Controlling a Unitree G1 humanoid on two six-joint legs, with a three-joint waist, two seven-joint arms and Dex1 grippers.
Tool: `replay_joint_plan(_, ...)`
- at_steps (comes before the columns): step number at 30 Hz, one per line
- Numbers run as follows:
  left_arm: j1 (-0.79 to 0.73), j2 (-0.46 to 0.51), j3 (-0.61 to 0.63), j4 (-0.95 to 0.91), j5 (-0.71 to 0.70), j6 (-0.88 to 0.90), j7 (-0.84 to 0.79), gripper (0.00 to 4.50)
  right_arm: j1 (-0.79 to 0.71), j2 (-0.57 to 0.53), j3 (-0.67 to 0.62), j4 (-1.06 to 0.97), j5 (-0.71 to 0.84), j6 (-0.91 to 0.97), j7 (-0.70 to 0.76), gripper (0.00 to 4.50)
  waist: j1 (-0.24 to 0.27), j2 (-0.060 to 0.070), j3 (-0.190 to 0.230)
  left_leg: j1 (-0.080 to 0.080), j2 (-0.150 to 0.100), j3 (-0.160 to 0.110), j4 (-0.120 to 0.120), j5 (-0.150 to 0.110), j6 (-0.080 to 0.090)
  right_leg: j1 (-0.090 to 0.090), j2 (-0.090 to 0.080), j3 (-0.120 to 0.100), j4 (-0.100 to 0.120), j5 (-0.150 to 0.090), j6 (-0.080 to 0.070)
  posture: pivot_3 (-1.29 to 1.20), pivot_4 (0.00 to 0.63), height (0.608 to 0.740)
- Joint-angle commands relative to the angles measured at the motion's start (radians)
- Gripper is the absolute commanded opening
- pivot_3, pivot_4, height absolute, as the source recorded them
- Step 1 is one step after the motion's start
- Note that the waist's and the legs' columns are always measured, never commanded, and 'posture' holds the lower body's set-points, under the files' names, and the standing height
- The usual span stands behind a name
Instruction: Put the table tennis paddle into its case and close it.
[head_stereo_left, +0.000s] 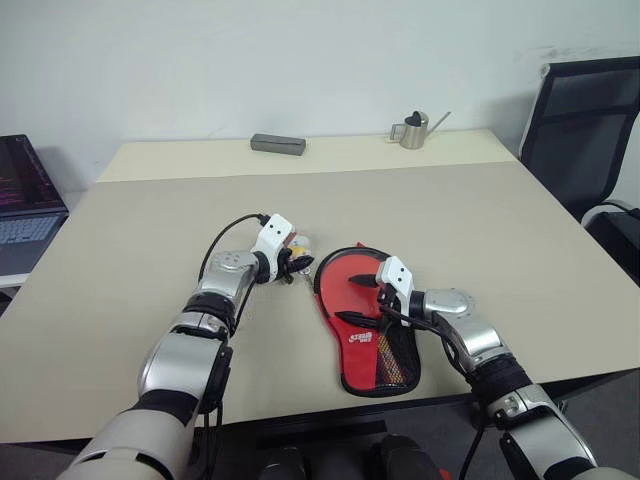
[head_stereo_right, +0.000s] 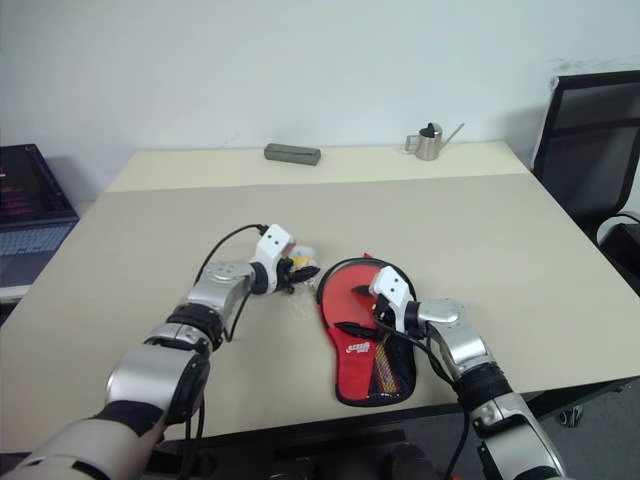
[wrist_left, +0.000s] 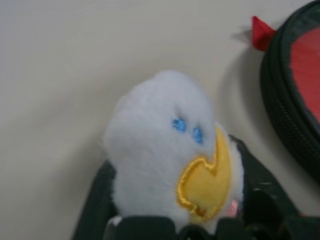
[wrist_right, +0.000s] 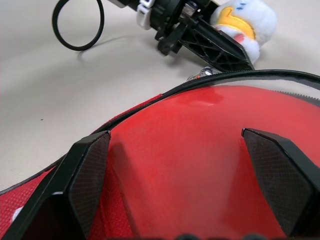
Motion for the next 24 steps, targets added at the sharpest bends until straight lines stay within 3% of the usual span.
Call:
replay_joint_plan(1, 0.043, 0.040, 0.006, -0.002, 0.012, 0.024, -0.017, 0.72, 0.020, -0.001, -0.002, -0.002, -0.021, 0.005, -0.029, 4.50, -0.001, 0.000, 0.000, 0.000, 0.000, 0.000, 0.000, 0.000, 0.000, 0.000, 0.000, 0.000, 0.000, 0.000, 0.000, 0.00, 0.150, 0.740)
replay_joint_plan(4, 0.079, 0.052, 0.014, -0.046, -0.003, 0.039, -0.048, 0.39, 0.036, -0.006, 0.003, -0.018, -0.018, 0.017, -0.028, 4.50, -0.003, 0.000, 0.000, 0.000, 0.000, 0.000, 0.000, 0.000, 0.000, 0.000, 0.000, 0.000, 0.000, 0.000, 0.000, 0.00, 0.150, 0.740)
replay_joint_plan(11, 0.180, 0.104, 0.051, -0.380, -0.102, 0.196, -0.175, 0.36, 0.075, -0.062, 0.040, -0.031, -0.047, 0.026, 0.014, 4.50, -0.004, 0.000, 0.000, 0.000, 0.001, -0.002, -0.001, -0.002, -0.003, -0.001, 0.000, 0.001, -0.001, 0.000, 0.000, 0.00, 0.150, 0.740)
replay_joint_plan(17, 0.232, 0.140, 0.065, -0.620, -0.158, 0.351, -0.190, 0.36, 0.080, -0.077, 0.066, -0.006, -0.074, 0.021, 0.011, 4.50, 0.009, 0.000, 0.000, -0.001, 0.001, -0.005, -0.001, -0.003, -0.004, 0.000, -0.001, 0.000, -0.002, -0.001, 0.000, 0.00, 0.150, 0.740)
replay_joint_plan(24, 0.132, 0.115, 0.031, -0.562, -0.130, 0.304, -0.171, 0.36, 0.079, -0.057, 0.074, 0.001, -0.084, 0.026, -0.014, 4.50, 0.015, 0.000, 0.000, 0.002, 0.001, -0.006, -0.001, -0.003, -0.004, 0.004, 0.000, -0.002, -0.003, -0.002, -0.002, 0.00, 0.150, 0.740)
